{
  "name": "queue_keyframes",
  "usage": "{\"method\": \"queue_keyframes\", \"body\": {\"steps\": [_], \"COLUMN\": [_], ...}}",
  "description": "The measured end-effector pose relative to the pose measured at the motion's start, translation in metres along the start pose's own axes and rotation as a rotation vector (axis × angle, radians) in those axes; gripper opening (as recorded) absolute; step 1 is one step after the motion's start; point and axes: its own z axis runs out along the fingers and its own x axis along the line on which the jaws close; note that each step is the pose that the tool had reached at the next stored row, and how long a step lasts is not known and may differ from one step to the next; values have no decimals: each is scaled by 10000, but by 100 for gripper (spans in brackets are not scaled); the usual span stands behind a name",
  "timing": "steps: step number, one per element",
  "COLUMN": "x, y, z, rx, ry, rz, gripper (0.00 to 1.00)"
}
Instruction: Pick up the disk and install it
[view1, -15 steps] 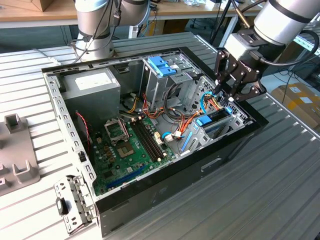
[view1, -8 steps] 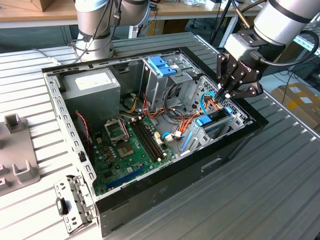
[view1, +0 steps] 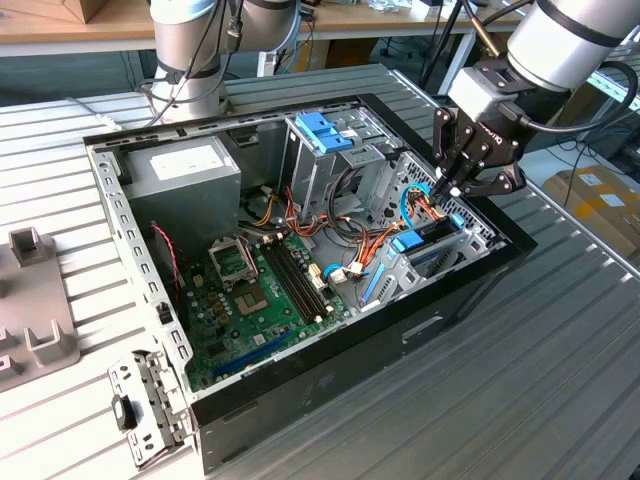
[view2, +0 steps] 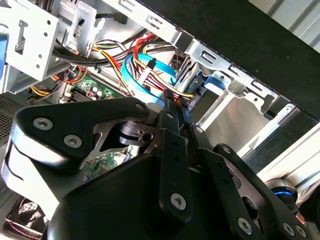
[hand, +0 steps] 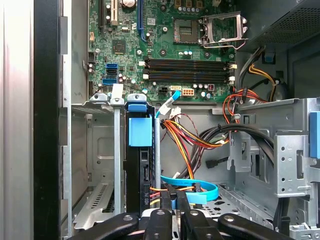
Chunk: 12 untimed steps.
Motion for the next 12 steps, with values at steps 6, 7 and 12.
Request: {"method": "queue_keyframes", "body": {"steps": [6,7,12], "x": [14,15,25], "y": [27,30,40], "z": [-1,-1,-2], "rx": [-1,-1,-1], "ry": [0,1,1], "rz": [-1,-2,-1], "gripper": [16,16,16]}}
